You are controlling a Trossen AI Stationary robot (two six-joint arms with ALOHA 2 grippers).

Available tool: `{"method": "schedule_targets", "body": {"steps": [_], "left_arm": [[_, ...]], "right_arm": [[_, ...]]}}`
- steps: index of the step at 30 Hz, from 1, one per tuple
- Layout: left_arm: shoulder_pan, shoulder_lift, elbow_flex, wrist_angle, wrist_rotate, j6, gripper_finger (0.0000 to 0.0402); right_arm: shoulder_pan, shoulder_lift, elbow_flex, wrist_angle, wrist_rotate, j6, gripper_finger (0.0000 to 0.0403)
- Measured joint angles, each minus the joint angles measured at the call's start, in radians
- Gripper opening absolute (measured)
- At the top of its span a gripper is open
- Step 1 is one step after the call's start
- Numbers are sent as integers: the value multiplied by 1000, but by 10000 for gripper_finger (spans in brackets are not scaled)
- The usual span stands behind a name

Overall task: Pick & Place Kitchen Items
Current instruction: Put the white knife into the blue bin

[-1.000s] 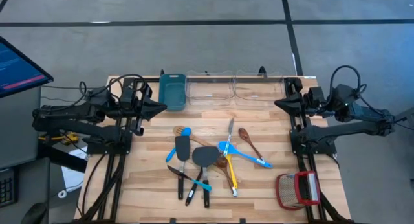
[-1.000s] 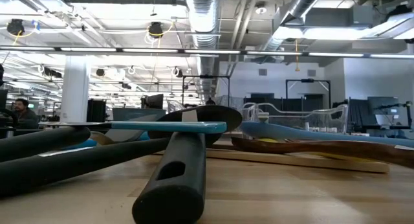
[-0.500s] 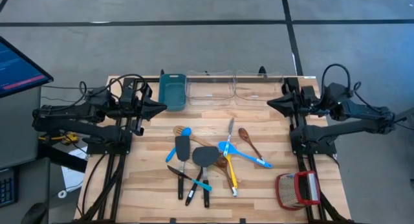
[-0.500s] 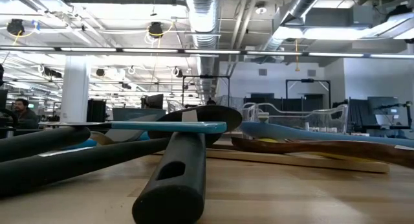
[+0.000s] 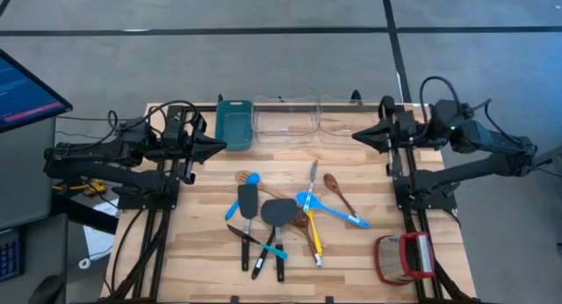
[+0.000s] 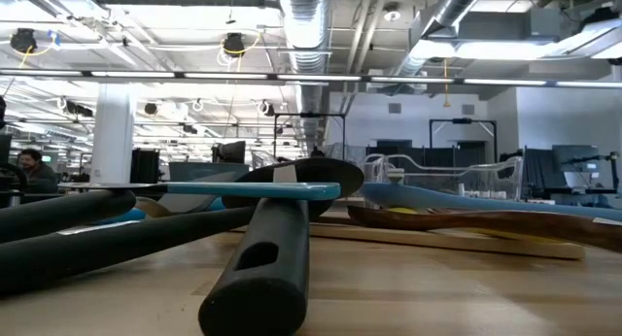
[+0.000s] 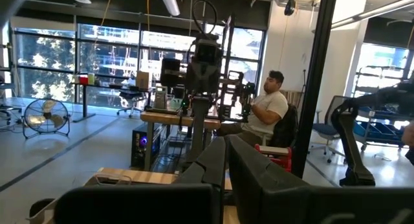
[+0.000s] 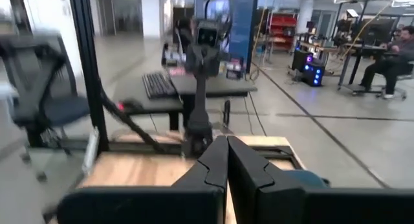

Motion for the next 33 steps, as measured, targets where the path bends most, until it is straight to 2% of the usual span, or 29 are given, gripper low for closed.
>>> {"method": "schedule_targets", "body": {"steps": [7, 11, 23, 33], "left_arm": [[0, 0, 0, 0, 0, -2, 8], [0, 0, 0, 0, 0, -2, 8], [0, 0, 0, 0, 0, -2, 8], [0, 0, 0, 0, 0, -2, 8]], "right_arm": [[-35, 90, 51, -15, -7, -113, 0], [-70, 136, 75, -54, -18, -114, 0], [-158, 308, 153, -217, -167, -114, 0], [-206, 435, 158, -359, -171, -114, 0]]}}
